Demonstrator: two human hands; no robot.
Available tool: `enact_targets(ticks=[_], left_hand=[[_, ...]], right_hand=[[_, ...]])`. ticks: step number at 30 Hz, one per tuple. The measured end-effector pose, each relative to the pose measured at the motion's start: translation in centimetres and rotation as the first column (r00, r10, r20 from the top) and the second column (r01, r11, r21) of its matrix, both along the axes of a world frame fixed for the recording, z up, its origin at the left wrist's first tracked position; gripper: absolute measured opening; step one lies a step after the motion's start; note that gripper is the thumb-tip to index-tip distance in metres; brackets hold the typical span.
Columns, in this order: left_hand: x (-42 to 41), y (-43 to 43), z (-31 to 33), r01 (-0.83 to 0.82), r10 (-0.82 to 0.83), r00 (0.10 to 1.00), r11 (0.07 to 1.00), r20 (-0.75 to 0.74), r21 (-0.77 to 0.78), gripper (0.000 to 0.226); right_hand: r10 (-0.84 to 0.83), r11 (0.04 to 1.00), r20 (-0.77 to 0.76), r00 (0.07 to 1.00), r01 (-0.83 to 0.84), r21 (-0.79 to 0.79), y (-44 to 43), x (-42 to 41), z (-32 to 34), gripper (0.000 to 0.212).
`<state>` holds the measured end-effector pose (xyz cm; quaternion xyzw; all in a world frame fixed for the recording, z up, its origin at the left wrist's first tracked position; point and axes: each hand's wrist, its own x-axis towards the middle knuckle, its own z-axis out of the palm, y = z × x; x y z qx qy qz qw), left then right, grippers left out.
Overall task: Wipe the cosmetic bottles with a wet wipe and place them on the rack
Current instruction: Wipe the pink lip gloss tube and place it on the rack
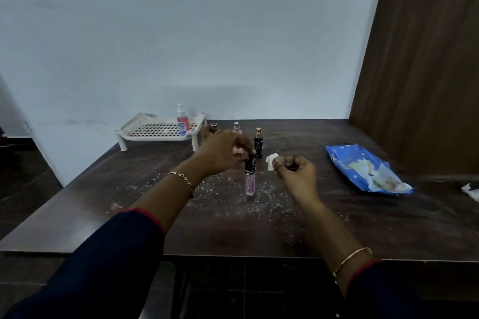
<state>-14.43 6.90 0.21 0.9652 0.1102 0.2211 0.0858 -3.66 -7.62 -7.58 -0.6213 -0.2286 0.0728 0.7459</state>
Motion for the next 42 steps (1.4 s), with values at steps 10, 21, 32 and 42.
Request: enact_targets(ticks=[10,21,32,42], left_hand=[[-0.9,-1.0,-2.2,-0.142,0.139,0.989,0.989,0.058,0.034,0.021],[-0.6,-0.9,-3.9,-0.204,0.228,0.968,0.957,0.103,-0.206,0.022],[-0.5,-0.5,-3.4,-0.168,0.182,0.981,0.97,0.066,-0.178,0.019],[-0.9,-0.9,-2.9,-0.158,0.173,0.984,0.961,0.048,-0.226,0.02]], right_hand=[[0.081,0.995,0.121,0.989,-0.073,-0.069,1.0,-0.1,0.7,0.016],[0.188,0.977,0.137,0.973,-0.171,-0.127,1.7,-0.7,-0.7,0.022],[0.245,0.969,0.145,0.959,-0.238,-0.06,2.4,-0.4,2.3,0.027],[0.355,0.934,-0.033,0.934,-0.353,0.047,1.9,-0.3,2.2,0.031]])
